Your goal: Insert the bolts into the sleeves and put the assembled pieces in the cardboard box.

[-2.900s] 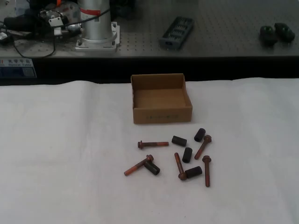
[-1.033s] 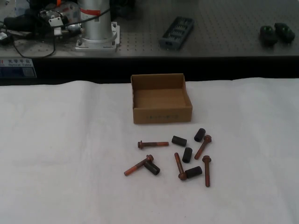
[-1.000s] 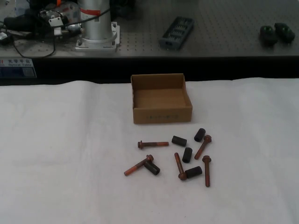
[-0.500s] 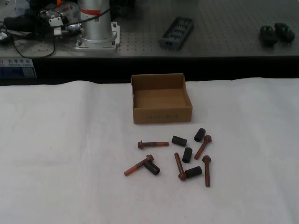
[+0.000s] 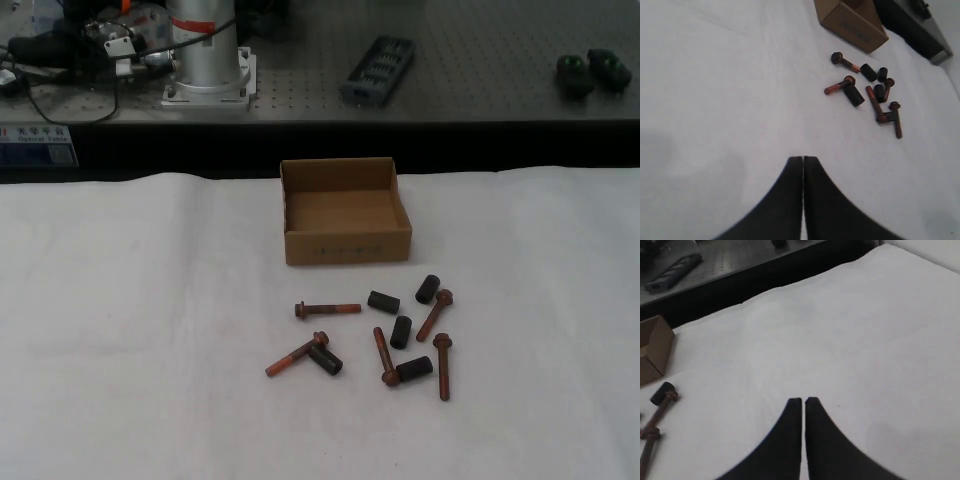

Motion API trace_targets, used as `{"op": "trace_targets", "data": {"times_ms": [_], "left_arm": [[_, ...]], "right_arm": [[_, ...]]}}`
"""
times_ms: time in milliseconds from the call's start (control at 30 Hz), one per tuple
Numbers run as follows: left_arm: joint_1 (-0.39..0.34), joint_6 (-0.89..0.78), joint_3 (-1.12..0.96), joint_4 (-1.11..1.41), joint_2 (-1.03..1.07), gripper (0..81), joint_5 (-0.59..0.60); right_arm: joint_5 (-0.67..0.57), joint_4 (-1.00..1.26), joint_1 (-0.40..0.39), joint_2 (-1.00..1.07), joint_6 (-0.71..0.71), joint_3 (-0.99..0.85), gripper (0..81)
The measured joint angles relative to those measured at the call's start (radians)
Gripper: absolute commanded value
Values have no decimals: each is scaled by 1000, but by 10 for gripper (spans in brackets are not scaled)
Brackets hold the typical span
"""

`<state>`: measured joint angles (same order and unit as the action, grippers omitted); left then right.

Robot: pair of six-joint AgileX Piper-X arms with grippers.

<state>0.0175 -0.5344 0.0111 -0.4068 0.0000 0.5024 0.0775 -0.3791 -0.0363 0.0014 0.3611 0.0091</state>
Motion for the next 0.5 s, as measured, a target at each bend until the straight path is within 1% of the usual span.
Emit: {"op": "trace_targets", "data": {"times_ms": [100,167,200,267,300,333,433,500], "left_arm": [[0,-51,0,3,0,6,19],[0,-82,0,2,0,1,21],[0,-82,0,5,0,15,21],[0,-142,0,5,0,60,24],[0,-162,0,5,0,106,24],[0,-173,0,5,0,144,24],[0,-185,0,5,0,318,24],[0,-196,0,5,0,414,24]], "right_arm": [[-5,2,0,0,94,0,29],[-31,-7,0,0,175,0,29],[-31,-12,0,0,182,0,29],[-86,-21,0,0,246,0,29],[-120,-21,0,0,268,0,29],[-120,-22,0,0,271,0,27],[-206,-24,0,0,295,0,9],[-228,-24,0,0,297,0,83]]}}
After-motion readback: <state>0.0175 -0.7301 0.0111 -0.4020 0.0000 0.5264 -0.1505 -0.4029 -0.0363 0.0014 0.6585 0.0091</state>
